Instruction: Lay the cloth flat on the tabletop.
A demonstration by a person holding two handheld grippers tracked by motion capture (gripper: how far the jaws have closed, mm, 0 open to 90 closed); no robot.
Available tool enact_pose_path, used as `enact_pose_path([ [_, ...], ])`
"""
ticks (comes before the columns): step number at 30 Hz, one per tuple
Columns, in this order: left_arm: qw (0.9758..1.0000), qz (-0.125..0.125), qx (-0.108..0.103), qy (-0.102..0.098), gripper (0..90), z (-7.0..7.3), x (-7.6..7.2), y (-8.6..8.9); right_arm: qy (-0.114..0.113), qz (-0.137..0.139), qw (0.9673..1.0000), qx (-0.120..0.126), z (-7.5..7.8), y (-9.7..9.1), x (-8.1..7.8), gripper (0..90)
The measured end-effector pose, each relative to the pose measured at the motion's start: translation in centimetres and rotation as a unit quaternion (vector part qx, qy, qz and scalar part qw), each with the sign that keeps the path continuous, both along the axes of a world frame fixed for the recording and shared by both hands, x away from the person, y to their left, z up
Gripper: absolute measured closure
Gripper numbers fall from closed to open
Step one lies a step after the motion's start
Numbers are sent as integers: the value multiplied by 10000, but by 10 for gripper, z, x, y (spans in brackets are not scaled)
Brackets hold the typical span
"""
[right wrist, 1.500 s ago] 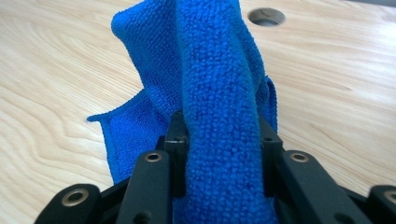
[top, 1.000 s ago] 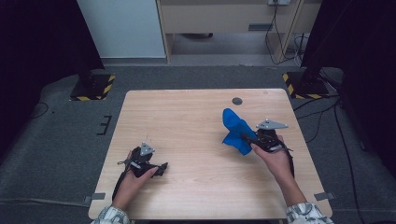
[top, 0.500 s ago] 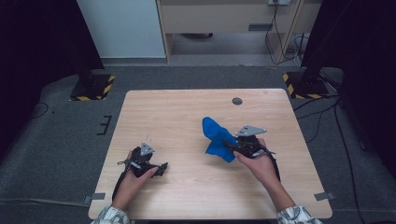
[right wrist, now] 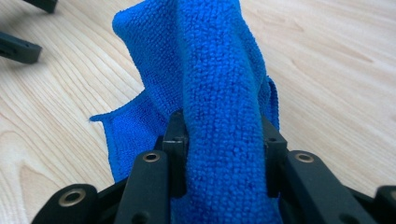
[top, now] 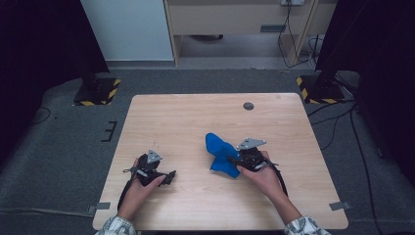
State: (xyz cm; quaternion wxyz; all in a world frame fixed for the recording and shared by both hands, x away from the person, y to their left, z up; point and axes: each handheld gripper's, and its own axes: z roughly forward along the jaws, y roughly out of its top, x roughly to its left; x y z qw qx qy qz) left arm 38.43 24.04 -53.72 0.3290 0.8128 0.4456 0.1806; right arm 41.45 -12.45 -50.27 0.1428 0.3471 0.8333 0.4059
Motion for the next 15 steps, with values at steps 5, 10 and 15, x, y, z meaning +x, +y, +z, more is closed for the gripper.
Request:
enact_pose_path([
  [5,10000,-1,1,0,0,0,0,0,91,35,9999,-102,-9,3,1,634],
  [10,10000,-1,1,-1,0,0,0,0,146,86,9997,-184,-14,8,0,619],
  [15,10000,-1,1,0,0,0,0,0,203,133,9994,-249,-17,10,0,591],
])
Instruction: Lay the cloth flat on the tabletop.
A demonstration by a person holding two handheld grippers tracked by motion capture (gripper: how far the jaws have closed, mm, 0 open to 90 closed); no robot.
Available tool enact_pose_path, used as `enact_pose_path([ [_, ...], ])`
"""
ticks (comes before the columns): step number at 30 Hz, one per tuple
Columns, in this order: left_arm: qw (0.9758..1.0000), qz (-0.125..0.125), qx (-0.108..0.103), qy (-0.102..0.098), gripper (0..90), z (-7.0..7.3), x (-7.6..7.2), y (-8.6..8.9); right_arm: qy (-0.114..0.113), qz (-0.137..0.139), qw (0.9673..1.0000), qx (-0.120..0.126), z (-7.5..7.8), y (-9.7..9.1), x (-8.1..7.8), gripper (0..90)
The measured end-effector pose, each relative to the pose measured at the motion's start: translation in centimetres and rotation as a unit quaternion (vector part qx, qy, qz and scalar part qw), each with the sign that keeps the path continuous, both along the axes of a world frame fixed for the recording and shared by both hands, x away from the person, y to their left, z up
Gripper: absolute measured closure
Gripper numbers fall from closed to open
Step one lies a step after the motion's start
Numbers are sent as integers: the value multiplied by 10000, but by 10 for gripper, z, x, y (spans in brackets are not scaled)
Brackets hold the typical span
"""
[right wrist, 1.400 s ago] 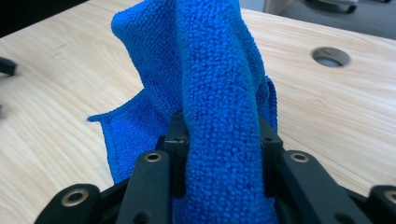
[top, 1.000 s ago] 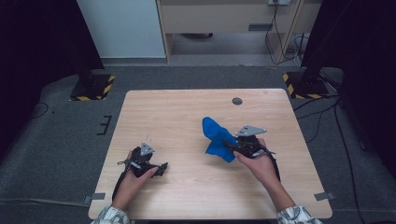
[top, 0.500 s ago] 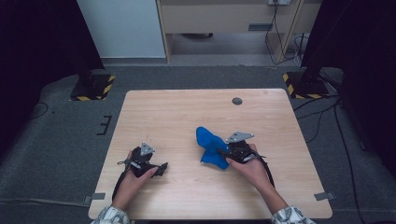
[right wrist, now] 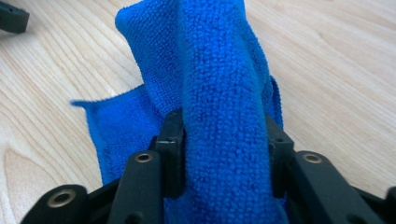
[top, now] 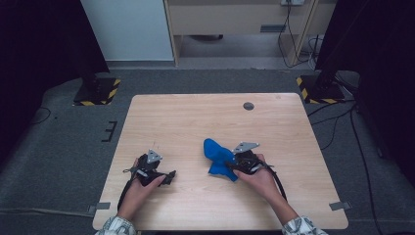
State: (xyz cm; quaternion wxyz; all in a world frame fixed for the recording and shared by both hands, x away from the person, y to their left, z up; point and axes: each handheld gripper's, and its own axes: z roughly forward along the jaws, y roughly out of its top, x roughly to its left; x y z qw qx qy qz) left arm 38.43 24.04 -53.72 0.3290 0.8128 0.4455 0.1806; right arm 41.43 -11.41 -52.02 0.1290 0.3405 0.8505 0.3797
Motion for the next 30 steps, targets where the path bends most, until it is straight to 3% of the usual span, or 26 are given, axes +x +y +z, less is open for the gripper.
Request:
enact_pose_path([
  [9,10000,0,0,-1,0,0,0,0,-2,-93,9999,-78,-4,2,-1,485],
  [17,10000,1,-1,-1,0,0,0,0,-40,-232,9996,-136,-7,2,2,282],
  [18,10000,1,-1,-1,0,0,0,0,-43,-264,9996,-113,-6,2,3,222],
  [23,10000,1,0,0,0,0,0,0,-189,-292,9993,96,4,-1,1,127],
  [30,10000,3,-11,-2,0,0,0,0,-310,-340,9986,278,14,-5,0,67],
])
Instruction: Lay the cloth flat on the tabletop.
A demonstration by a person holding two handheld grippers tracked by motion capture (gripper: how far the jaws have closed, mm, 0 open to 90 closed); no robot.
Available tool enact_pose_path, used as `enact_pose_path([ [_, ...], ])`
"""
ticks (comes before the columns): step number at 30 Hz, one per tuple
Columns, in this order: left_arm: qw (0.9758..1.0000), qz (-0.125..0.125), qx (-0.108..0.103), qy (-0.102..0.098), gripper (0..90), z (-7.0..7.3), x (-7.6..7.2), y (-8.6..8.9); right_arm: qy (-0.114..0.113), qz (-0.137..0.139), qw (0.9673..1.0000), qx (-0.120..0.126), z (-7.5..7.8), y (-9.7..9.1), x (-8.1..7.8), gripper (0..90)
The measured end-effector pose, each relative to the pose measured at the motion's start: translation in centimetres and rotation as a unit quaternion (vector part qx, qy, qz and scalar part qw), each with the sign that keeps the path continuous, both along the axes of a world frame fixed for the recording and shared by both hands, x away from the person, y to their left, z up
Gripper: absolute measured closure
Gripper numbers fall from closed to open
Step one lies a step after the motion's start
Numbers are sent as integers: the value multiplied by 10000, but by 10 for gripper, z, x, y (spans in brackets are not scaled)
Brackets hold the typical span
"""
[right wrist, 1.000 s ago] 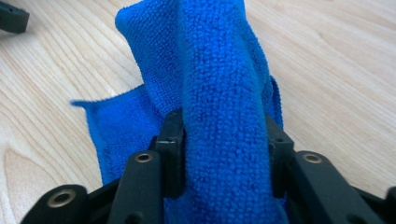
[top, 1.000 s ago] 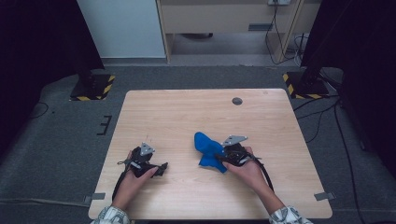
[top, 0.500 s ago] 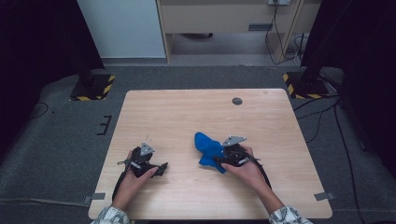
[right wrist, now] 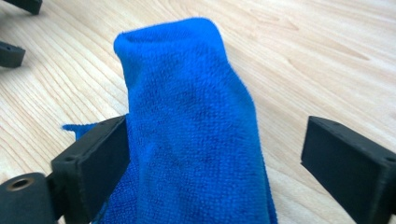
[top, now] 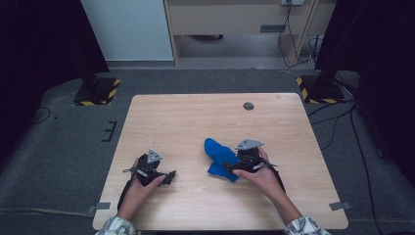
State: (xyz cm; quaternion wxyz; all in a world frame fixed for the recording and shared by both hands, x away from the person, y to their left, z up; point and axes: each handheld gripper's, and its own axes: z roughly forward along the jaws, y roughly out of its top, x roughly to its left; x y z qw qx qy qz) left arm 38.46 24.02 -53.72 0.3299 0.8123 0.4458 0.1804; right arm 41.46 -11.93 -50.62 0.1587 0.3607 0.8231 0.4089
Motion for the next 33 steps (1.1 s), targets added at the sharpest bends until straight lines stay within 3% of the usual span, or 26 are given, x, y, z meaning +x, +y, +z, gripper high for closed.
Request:
enact_pose_path([
  [8,10000,-7,-1,-2,0,0,1,-1,-127,59,9997,191,15,-12,-5,78],
  [18,9999,-98,12,-48,26,1,4,-6,-286,134,9994,174,21,-32,-25,371],
  [24,9996,-254,101,-101,51,5,2,-19,-359,269,9990,51,19,-25,-32,477],
  [27,9993,-320,32,-192,52,9,0,-27,-438,473,9979,-41,18,-17,-35,590],
  [31,9989,-369,-100,-258,54,13,-3,-39,-474,542,9973,-110,16,-14,-36,607],
  [33,9988,-400,-99,-283,55,15,-4,-46,-461,572,9971,-208,12,-12,-36,546],
])
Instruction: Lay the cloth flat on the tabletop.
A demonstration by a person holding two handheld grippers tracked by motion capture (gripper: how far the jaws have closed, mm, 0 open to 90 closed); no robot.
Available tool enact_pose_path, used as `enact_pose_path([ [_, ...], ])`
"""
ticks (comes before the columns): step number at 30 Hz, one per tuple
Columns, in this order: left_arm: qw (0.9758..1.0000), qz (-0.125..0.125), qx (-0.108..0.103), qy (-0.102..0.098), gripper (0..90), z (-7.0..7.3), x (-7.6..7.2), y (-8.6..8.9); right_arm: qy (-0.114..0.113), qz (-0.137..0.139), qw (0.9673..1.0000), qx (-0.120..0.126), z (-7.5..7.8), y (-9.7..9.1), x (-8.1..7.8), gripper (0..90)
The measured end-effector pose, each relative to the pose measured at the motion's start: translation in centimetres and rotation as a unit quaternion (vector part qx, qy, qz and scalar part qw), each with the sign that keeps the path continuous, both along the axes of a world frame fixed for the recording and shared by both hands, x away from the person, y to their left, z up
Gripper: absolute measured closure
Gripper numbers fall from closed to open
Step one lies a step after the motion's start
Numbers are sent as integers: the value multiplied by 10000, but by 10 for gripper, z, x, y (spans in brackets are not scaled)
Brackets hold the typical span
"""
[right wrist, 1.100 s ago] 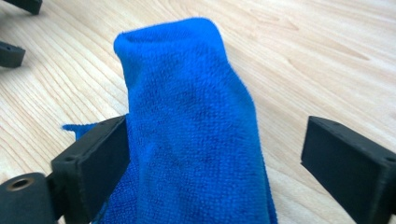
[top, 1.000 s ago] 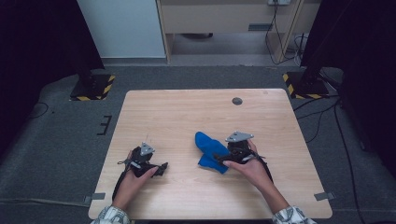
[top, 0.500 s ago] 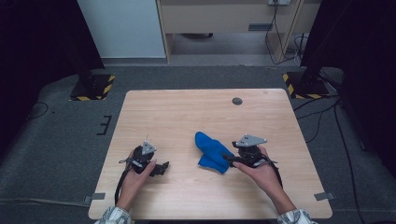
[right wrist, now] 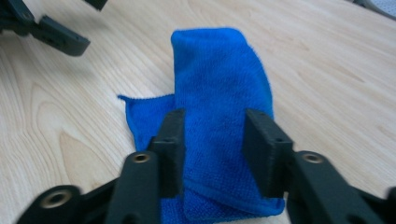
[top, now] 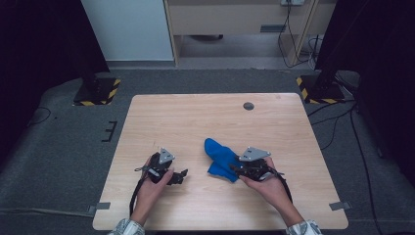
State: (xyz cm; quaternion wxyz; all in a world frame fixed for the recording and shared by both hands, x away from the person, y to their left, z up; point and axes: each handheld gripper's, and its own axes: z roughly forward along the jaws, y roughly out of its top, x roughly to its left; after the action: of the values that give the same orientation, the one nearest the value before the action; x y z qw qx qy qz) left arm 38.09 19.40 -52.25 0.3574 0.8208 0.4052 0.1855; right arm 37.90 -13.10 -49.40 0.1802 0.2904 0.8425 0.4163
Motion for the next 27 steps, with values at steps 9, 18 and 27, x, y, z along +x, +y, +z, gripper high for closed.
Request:
enact_pose_path([
  [9,9999,-148,-9,-49,57,2,-4,-13,53,-230,9976,-655,-18,10,6,434],
  [18,9999,-98,-85,-81,57,3,-4,-11,75,-334,9991,-242,-10,2,8,825],
  [27,9997,2,-172,-168,62,7,-4,-7,346,107,9934,1090,19,-9,4,826],
])
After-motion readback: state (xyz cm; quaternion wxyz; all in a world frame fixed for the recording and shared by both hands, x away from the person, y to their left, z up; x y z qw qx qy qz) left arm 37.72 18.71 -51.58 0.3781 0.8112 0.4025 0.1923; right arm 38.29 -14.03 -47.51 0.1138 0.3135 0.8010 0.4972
